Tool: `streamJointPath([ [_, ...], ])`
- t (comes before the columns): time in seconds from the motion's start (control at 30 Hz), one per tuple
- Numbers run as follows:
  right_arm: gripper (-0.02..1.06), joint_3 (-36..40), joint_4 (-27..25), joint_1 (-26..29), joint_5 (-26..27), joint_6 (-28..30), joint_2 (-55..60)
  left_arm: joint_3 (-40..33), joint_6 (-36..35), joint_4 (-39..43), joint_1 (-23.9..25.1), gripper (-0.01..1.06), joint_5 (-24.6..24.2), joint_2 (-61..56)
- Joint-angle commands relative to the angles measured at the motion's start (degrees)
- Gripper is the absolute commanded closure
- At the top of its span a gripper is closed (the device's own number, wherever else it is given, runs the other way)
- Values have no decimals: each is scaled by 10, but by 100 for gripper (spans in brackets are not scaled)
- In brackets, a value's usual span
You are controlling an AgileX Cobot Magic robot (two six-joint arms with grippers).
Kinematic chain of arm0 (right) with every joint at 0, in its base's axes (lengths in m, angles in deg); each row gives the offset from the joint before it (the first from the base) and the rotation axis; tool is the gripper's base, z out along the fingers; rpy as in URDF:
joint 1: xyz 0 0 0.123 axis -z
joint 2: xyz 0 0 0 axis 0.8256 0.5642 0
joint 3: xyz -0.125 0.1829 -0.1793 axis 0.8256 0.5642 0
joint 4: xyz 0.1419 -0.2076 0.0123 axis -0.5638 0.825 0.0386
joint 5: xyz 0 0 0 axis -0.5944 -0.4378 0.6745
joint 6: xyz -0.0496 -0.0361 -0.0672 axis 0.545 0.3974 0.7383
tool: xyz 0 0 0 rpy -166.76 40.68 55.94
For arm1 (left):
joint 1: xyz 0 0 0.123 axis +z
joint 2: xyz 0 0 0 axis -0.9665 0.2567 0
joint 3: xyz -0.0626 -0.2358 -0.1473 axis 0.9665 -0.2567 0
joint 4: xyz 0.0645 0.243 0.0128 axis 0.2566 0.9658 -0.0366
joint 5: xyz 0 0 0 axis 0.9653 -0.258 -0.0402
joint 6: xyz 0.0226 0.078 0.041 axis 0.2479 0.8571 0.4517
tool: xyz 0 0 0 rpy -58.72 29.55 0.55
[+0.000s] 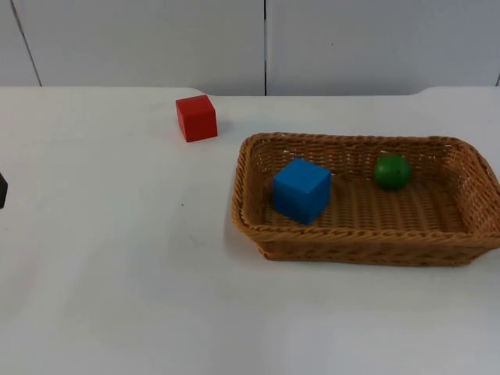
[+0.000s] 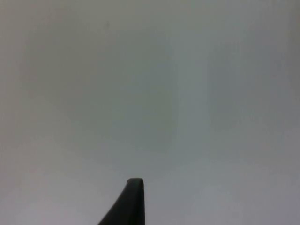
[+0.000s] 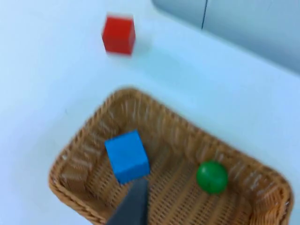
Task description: Place all geometric objects except the red cube into the basket.
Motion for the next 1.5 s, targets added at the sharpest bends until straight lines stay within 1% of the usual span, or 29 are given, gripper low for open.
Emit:
streamJointPath([
  [0.0,2,-4,-3,-4,-22,-9,-48,15,24,-5,3,3,-16,-17],
  [0.03,-1,-4,-3,-4,-34,-10,-69,23,39,-5,3,3,-27,-29],
  [0.07,-1,-4,-3,-4,-34,-10,-69,23,39,-5,3,3,-27,-29],
  [0.13,-1,-4,-3,-4,-53,-10,-105,39,43,-5,3,3,-40,-60],
  [0.23,-1,17,-3,-4,-52,-10,-167,41,43,-8,3,3,-45,-125],
  [0.27,-1,17,-3,-4,-52,-10,-167,41,43,-8,3,3,-45,-125],
  [0.37,-1,57,-2,-4,-44,-10,-238,41,43,-10,3,3,-51,-201],
  [0.47,-1,116,-2,-4,-27,-10,-316,41,50,-10,3,3,-65,-285],
  [0.5,-1,116,-2,-4,-27,-10,-316,41,50,-10,3,3,-65,-285],
  [0.6,-1,171,-2,-4,-23,-10,-398,40,54,-9,3,3,-99,-375],
  [0.63,-1,189,-2,-4,-22,-12,-424,35,54,-8,3,3,-103,-401],
  [0.67,-1,189,-2,-4,-22,-12,-424,35,54,-8,3,3,-103,-401],
  [0.8,-1,247,-1,-4,-22,-38,-518,-17,54,-2,3,3,-98,-519],
  [0.87,-1,279,-1,-4,-28,-39,-562,-56,54,7,3,3,-102,-573],
  [0.9,-1,279,-1,-4,-28,-39,-562,-56,54,7,3,3,-102,-573],
  [1.0,-1,312,-1,-4,-46,-39,-617,-92,52,4,3,3,-105,-641],
  [1.1,-1,328,-1,-4,-61,-45,-646,-95,52,2,3,3,-112,-645],
  [1.17,-1,341,1,-4,-78,-57,-673,-88,52,-1,3,3,-148,-645],
  [1.27,-1,356,5,-4,-104,-69,-708,-93,52,3,3,3,-180,-645],
  [1.3,-1,356,5,-4,-104,-69,-708,-93,52,3,3,3,-180,-645],
  [1.33,-1,359,5,-4,-112,-69,-716,-95,52,10,3,3,-193,-645],
  [1.4,-1,362,14,-4,-139,-69,-732,-102,50,16,3,3,-196,-645],
  [1.47,-1,362,24,-4,-156,-78,-741,-103,50,14,3,3,-193,-645],
])
